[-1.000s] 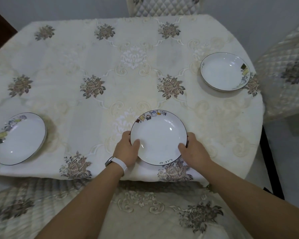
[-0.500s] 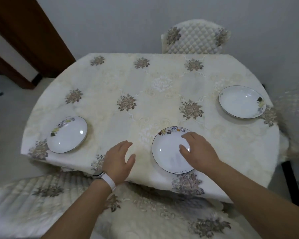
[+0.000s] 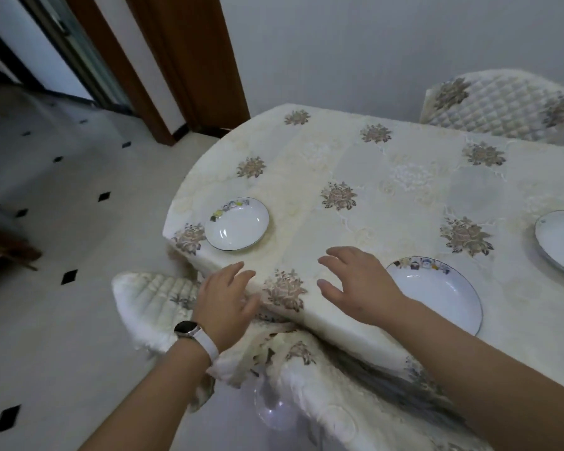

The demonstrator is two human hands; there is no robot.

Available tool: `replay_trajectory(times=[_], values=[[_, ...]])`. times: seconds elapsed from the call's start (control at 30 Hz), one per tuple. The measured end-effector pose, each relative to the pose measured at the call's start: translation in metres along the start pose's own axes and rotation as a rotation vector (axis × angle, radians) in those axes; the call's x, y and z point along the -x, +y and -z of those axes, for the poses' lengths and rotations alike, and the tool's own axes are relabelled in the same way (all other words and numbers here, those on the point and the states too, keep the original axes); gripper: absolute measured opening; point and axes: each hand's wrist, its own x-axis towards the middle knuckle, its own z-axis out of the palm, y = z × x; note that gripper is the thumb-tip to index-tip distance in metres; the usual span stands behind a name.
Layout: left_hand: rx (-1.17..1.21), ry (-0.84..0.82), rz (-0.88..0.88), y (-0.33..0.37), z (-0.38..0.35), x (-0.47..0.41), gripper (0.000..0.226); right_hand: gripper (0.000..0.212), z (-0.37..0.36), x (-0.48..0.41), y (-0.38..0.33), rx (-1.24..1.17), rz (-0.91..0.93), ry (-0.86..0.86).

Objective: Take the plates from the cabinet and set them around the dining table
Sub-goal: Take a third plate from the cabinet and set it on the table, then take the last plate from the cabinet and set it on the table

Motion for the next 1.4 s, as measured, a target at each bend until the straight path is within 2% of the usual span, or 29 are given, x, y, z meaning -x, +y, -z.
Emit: replay_trajectory(times=[0.27,0.4,0.6,0.73,0.97,1.1,1.23,1.4], values=[[0.0,0.094,0.056,-0.12,0.04,0.08,0.043,0.047,-0.044,-0.038,-0.143,0.074,0.121,-0.097],[-0.01,0.136,0.113,-0.199,0.055,0.125,0.045,0.04,-0.066,-0.05,-0.229,0.146,0.201,-0.065],[-0.008,0.199,0.204,-0.303,0.084,0.189,0.045,0.058,-0.099,-0.072,-0.35,0.164,0.32,-0.112],[-0.015,0.229,0.276,-0.353,0.105,0.225,0.047,0.057,-0.114,-0.086,-0.417,0.173,0.437,-0.084],[-0.053,0.237,0.414,-0.417,0.128,0.277,0.052,0.056,-0.139,-0.125,-0.5,0.243,0.601,-0.143],[-0.06,0.224,0.505,-0.449,0.133,0.295,0.053,0.063,-0.159,-0.15,-0.538,0.226,0.662,-0.177],[-0.09,0.235,0.586,-0.488,0.138,0.299,0.05,0.071,-0.186,-0.186,-0.573,0.189,0.71,-0.225],[-0.115,0.215,0.674,-0.55,0.149,0.278,0.054,0.07,-0.219,-0.253,-0.617,0.145,0.773,-0.246]])
